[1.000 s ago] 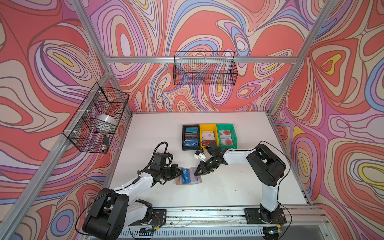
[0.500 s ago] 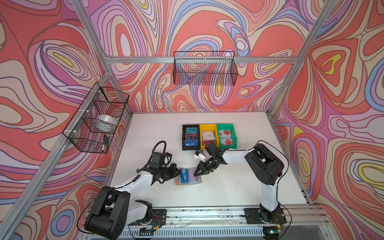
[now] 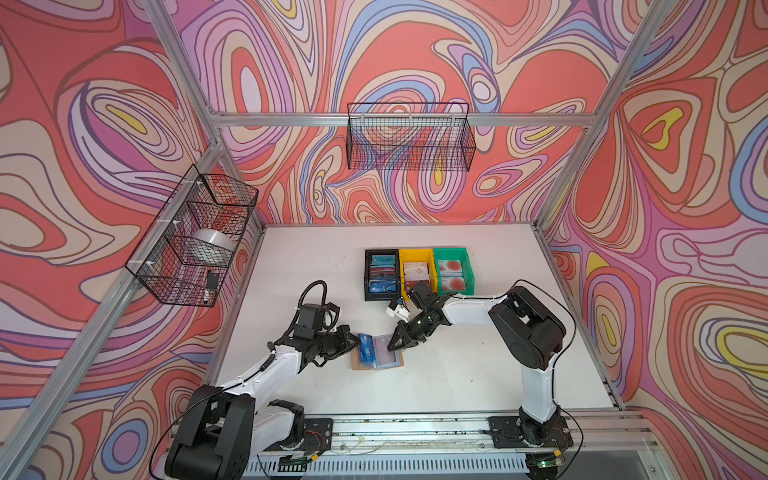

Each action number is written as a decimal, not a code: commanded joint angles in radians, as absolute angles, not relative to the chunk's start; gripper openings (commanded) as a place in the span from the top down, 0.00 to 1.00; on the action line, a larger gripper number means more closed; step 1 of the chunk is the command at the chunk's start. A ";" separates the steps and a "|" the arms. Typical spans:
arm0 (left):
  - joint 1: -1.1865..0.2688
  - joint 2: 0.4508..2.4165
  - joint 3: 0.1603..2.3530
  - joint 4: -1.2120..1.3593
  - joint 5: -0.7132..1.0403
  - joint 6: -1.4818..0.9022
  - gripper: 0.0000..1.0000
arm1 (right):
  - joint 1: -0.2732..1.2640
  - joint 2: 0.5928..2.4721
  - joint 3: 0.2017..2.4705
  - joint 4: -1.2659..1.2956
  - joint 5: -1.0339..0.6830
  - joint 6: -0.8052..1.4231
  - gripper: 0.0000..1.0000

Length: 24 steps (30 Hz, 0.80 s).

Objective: Take the credit cards out of the card holder

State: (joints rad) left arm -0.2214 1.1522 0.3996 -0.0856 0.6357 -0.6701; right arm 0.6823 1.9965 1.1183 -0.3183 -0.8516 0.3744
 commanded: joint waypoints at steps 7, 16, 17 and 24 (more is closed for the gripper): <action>-0.205 1.165 0.356 0.013 0.702 -0.737 1.00 | 0.683 1.980 1.134 -0.317 -0.916 0.342 0.82; -0.205 1.198 0.318 0.156 0.748 -0.788 1.00 | 0.680 1.987 1.157 -0.274 -1.049 0.339 0.78; -0.205 1.197 0.314 0.172 0.755 -0.794 1.00 | 0.678 1.994 1.161 -0.276 -1.056 0.336 0.77; -0.204 1.201 0.297 0.262 0.790 -0.841 1.00 | 0.666 2.022 1.167 -0.248 -1.080 0.347 0.75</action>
